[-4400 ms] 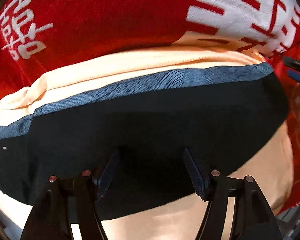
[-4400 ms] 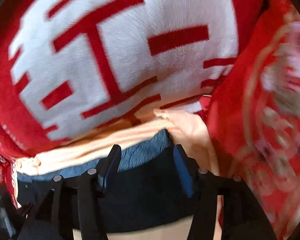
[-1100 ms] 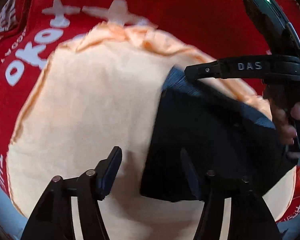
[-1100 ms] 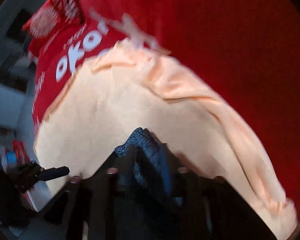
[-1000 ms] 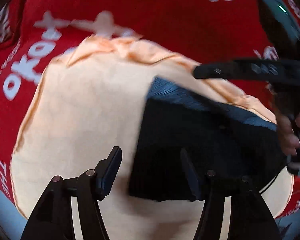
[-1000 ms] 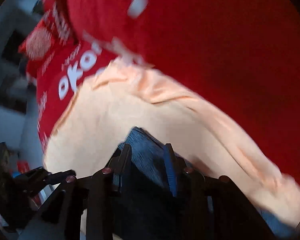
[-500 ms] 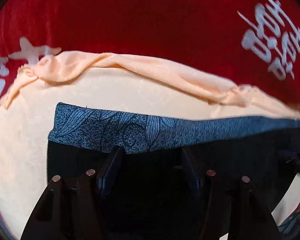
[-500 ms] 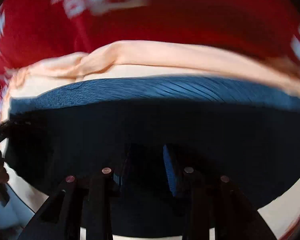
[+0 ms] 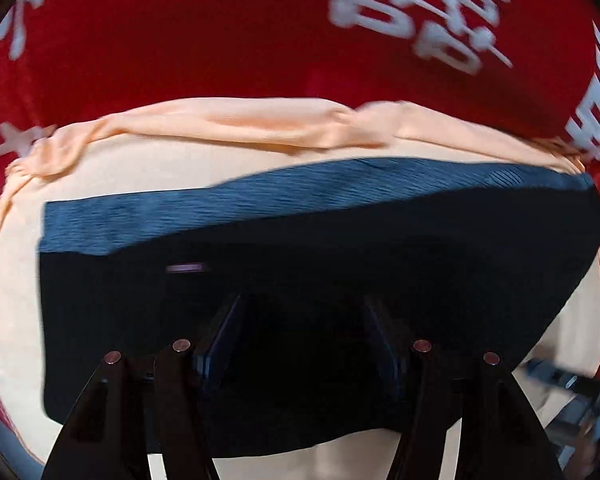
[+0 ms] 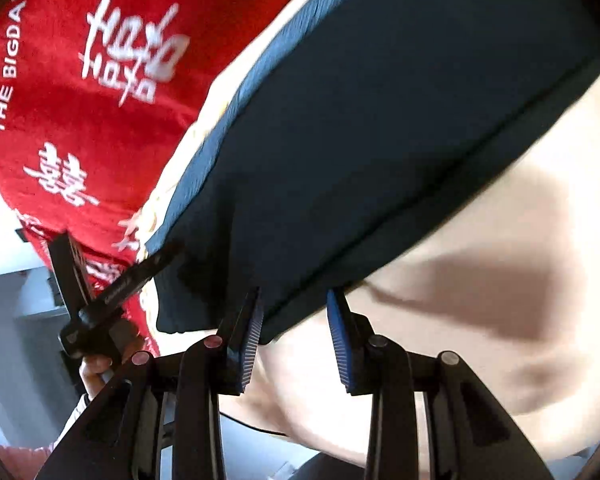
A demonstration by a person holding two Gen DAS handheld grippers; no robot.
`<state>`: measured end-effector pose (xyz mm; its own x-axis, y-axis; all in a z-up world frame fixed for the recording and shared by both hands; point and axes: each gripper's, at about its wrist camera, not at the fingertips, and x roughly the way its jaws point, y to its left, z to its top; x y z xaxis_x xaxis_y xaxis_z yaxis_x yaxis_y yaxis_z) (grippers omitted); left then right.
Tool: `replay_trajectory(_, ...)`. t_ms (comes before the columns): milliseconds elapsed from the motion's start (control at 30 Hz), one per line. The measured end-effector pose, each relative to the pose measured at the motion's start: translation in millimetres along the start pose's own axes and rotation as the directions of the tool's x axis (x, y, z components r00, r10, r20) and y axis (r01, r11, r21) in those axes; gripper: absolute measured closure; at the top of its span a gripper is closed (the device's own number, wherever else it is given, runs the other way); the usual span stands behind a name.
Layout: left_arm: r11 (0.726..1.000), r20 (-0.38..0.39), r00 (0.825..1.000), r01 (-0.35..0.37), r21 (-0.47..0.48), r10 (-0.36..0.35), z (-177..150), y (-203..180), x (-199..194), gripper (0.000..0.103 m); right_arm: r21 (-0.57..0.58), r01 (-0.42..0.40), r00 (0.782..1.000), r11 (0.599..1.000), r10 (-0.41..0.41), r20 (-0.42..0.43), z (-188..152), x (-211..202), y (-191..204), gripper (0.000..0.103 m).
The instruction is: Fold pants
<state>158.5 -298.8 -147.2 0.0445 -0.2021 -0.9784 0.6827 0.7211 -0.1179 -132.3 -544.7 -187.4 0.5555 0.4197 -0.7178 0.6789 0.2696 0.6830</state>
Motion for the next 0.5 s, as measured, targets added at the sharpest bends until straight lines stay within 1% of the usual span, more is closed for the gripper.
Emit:
replay_trajectory(67, 1.0, -0.015, 1.0, 0.014, -0.005, -0.014, 0, -9, 7, 0.041, 0.01, -0.034, 0.999, 0.999, 0.034, 0.006, -4, 9, 3, 0.067)
replay_trajectory(133, 1.0, -0.029, 0.999, 0.017, -0.015, -0.018, -2, -15, 11, 0.041, 0.018, -0.049, 0.999, 0.999, 0.048, 0.019, -8, 13, 6, 0.067)
replay_trajectory(267, 1.0, -0.062, 0.998, 0.004, -0.025, -0.005, -14, -20, 17, 0.041, 0.05, -0.052, 0.998, 0.997, 0.05, 0.027, -7, 17, 2, 0.067)
replay_trajectory(400, 1.0, -0.059, 0.998, 0.02, -0.008, -0.02, -23, -28, 15, 0.041, 0.082, -0.061, 0.997, 0.995, 0.057, 0.052, -7, 13, -5, 0.067)
replay_trajectory(500, 1.0, -0.067, 0.998, 0.013, 0.018, -0.011, -23, -40, 25, 0.041, 0.107, -0.073, 0.995, 0.992, 0.065, 0.07, 3, 17, -4, 0.067)
